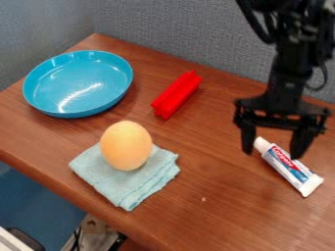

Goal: Put the toothpaste on the blue plate

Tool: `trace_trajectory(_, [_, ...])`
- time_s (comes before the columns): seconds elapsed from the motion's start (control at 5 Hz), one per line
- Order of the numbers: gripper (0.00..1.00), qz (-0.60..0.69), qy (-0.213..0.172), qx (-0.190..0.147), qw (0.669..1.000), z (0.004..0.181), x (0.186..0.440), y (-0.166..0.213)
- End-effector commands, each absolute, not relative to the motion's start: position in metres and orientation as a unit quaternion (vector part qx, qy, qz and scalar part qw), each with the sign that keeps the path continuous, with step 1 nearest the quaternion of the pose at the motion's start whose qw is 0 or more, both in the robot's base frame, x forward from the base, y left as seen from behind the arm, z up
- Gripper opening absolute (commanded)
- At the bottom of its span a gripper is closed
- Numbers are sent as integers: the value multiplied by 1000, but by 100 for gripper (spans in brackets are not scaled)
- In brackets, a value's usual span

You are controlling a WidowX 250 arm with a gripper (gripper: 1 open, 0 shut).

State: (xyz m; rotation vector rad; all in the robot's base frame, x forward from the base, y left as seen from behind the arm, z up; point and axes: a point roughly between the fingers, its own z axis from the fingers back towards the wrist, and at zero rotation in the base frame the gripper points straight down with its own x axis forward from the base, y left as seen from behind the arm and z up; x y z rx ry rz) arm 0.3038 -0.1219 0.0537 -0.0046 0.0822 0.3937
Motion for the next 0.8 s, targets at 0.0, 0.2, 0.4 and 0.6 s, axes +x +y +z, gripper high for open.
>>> trace_trajectory(0.0, [100,283,18,-19,959,50,311,-135])
trace_trajectory(0.2, [100,338,11,-29,940,40,315,-135])
trace_trajectory(0.4, [100,350,3,-33,936,33,318,-133])
trace_trajectory(0.6, [100,354,-4,-34,935,28,320,-130])
